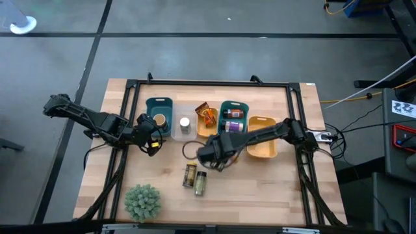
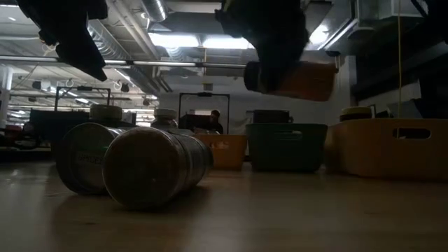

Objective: Sort spices by type
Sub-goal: Put the black seasoning bottle into the green bin

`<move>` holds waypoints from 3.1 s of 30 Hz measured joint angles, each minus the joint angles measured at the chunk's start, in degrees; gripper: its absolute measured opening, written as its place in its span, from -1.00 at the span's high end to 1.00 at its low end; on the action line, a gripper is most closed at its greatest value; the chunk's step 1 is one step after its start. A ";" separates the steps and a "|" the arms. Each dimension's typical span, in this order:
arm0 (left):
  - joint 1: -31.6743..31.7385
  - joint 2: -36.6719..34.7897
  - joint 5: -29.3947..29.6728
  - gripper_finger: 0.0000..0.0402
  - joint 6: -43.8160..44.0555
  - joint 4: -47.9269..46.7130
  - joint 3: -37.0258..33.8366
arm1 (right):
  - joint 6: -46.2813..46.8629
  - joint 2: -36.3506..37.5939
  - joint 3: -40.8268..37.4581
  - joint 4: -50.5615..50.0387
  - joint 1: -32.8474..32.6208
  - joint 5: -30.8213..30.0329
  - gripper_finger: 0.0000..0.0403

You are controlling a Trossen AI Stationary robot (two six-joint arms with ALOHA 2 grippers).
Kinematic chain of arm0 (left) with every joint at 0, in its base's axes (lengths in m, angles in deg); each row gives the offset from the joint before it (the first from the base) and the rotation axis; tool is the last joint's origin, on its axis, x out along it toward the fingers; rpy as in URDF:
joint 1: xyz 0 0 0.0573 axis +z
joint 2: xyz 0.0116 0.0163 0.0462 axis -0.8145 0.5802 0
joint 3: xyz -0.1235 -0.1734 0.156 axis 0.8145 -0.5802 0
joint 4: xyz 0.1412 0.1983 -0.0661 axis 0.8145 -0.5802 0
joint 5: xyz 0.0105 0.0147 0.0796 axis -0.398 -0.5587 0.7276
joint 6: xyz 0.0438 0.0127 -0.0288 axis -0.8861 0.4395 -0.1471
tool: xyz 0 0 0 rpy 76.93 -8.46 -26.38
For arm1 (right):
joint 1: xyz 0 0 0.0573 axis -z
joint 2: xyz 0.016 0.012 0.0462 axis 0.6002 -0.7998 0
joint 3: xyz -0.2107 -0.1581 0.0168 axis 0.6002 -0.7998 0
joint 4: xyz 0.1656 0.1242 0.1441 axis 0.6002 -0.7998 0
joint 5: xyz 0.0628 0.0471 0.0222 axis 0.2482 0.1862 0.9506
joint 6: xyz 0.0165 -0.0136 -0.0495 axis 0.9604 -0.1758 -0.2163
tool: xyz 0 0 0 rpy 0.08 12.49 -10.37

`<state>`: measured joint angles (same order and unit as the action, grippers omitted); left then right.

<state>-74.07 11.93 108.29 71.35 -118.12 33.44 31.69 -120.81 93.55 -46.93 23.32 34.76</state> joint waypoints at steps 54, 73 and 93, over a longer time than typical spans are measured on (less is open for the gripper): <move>0.01 0.00 0.00 -0.58 0.43 -0.02 -0.02 | -52.82 -0.28 -14.15 11.22 24.09 -12.05 -0.30; 0.01 0.00 0.00 -0.58 0.43 -0.02 -0.02 | -48.05 -0.28 -8.83 3.52 24.02 -8.67 -0.30; 0.02 0.00 -0.02 -0.58 -5.48 0.04 -0.02 | 4.42 -0.28 -0.78 12.91 6.64 20.39 -0.30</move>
<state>-74.05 11.93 108.27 65.87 -118.08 33.41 36.11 -121.10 92.77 -34.02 29.96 55.14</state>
